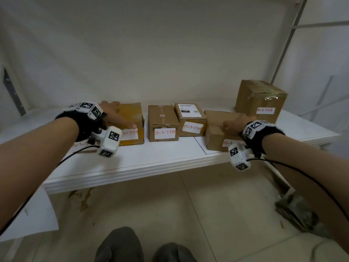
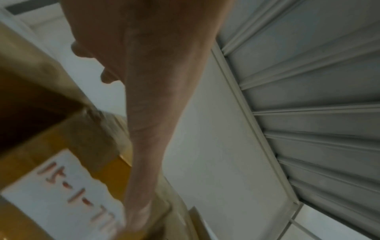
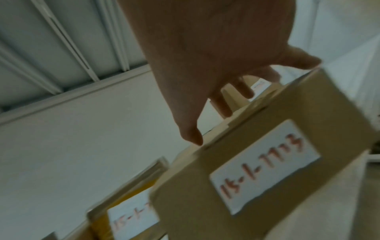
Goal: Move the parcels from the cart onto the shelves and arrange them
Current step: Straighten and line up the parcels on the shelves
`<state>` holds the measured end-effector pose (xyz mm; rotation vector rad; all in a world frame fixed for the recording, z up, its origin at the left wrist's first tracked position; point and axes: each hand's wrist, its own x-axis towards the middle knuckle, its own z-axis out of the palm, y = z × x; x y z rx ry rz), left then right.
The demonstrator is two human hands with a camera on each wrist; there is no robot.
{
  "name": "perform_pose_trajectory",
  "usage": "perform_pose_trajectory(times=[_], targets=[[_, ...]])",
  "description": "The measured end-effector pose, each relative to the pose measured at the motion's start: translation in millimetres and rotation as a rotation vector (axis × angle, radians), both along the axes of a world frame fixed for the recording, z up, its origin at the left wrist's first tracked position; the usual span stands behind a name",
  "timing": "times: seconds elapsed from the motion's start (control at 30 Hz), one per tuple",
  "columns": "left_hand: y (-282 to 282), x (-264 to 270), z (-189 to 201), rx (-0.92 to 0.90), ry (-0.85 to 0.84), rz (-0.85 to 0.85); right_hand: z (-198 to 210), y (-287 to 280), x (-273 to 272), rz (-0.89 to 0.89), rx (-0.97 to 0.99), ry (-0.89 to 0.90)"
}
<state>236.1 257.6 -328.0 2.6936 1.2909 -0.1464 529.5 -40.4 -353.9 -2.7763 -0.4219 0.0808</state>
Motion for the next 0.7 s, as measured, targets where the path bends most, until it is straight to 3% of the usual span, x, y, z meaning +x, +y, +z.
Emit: perform_pose_trajectory(times=[0.13,0.2,0.3,0.47,0.7], targets=[[3.5,-21.4,-2.9,-0.152,0.102,0.089,-10.2,-8.6,13.3,0.034,0.055,0.106],[5.0,-24.8,-6.2,-0.106,0.145,0.087,-8.4,-3.3,12.1,0.034,0.051,0.110],[2.4,-25.4,-12.3,0.009,0.110,0.015,-13.4,5.0,12.1,0.005,0.080,0.049],[5.4,-16.9,-41.5,0.086,0.038,-0.007,-38.9,25.4,14.7,0.023,0.362,-0.016],[27.1,5.5,-53.7,0.144,-0.112,0.060,-42.5,65.7,40.3,0.082,0.282,-0.029]])
